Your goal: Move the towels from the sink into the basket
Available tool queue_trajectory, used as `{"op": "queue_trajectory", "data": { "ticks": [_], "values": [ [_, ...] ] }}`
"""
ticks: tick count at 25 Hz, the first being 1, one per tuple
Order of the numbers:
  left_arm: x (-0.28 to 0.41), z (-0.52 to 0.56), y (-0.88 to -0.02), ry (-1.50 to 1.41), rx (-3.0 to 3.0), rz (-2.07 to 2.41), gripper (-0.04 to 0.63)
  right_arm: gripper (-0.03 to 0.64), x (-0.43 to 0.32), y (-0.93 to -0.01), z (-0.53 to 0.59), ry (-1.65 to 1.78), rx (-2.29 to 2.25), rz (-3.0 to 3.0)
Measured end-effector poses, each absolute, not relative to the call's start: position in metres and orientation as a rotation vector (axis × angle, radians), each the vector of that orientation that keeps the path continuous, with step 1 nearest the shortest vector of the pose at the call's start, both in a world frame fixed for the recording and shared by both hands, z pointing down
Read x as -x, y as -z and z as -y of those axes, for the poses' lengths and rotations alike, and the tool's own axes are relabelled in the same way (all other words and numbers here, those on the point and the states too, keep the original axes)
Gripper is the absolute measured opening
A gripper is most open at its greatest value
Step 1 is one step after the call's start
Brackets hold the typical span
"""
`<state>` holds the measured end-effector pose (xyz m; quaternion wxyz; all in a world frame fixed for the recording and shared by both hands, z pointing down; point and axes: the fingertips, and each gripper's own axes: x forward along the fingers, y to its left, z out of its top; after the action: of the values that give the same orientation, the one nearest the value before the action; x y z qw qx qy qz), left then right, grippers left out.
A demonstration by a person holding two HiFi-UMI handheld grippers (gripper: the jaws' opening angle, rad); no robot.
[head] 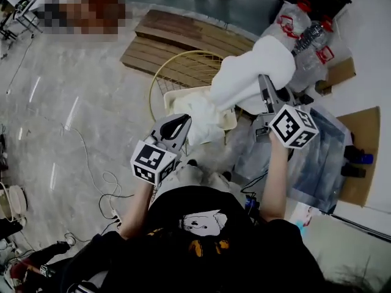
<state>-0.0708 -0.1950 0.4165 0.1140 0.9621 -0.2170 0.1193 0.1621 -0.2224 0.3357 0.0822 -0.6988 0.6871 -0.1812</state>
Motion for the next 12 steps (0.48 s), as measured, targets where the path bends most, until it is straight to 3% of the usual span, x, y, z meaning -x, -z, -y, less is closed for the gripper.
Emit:
{"op": "queue_trajectory", "data": {
  "ticks": [7,12],
  "values": [
    [0.129,0.208,-0.441,-0.377,-2.724,0.722,0.023,0.121,-0.090,-0.570,0.249,1.117,2.361,-2.400],
    [0.144,0.210,-0.455,-0.408,-2.683,0.743,0.023,0.130,-0.055,-0.715,0.221,1.690,2.279,-2.527]
  ]
}}
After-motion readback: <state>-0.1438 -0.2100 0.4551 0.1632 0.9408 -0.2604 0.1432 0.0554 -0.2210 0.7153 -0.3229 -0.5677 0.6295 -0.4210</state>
